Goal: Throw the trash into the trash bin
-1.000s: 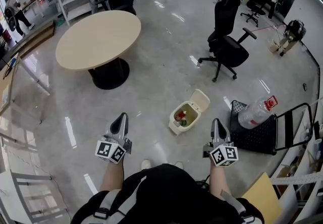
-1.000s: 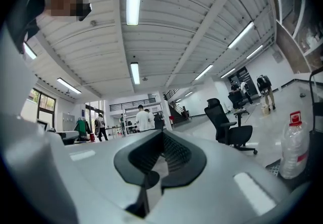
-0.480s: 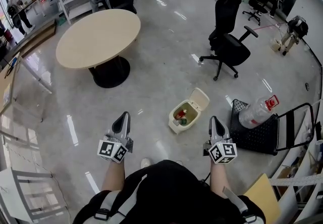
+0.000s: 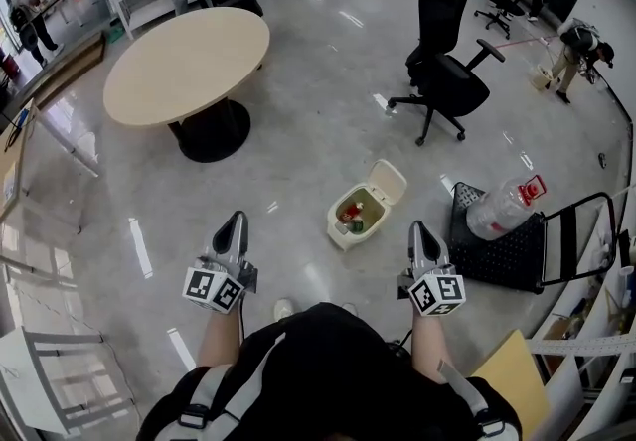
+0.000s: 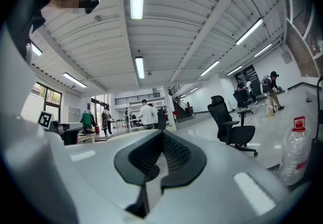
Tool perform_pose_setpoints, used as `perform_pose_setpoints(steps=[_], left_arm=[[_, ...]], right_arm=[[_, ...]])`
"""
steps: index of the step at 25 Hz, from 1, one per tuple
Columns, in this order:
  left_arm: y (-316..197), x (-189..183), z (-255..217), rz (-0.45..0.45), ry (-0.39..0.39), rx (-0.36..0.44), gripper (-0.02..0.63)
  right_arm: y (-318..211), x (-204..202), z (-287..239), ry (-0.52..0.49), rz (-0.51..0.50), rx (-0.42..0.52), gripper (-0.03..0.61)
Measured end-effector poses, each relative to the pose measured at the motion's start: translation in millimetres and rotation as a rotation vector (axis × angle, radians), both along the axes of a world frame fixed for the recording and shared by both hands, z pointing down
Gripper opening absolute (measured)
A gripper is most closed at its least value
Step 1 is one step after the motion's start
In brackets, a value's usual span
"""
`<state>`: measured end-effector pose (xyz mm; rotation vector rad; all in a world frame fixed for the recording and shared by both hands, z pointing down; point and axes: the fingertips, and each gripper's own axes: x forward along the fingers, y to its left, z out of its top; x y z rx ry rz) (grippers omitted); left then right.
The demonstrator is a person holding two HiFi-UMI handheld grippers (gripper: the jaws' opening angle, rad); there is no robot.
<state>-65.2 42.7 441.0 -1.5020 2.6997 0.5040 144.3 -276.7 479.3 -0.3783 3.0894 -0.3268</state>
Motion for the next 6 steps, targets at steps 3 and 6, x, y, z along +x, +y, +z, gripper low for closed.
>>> perform_pose_setpoints(steps=[3,6], left_arm=[[3.6,-2.3,-6.3,-0.013,0.002,0.016,0.000],[9.1,-2.2,-9.7,-0.035,0.037,0.038,0.001]], right_arm=[[-3.0,-1.0,-10.4,-0.020,0.003,0.012,0.004],[-5.2,2.3,-14.4,-0.025,0.005,0.026,0.005]])
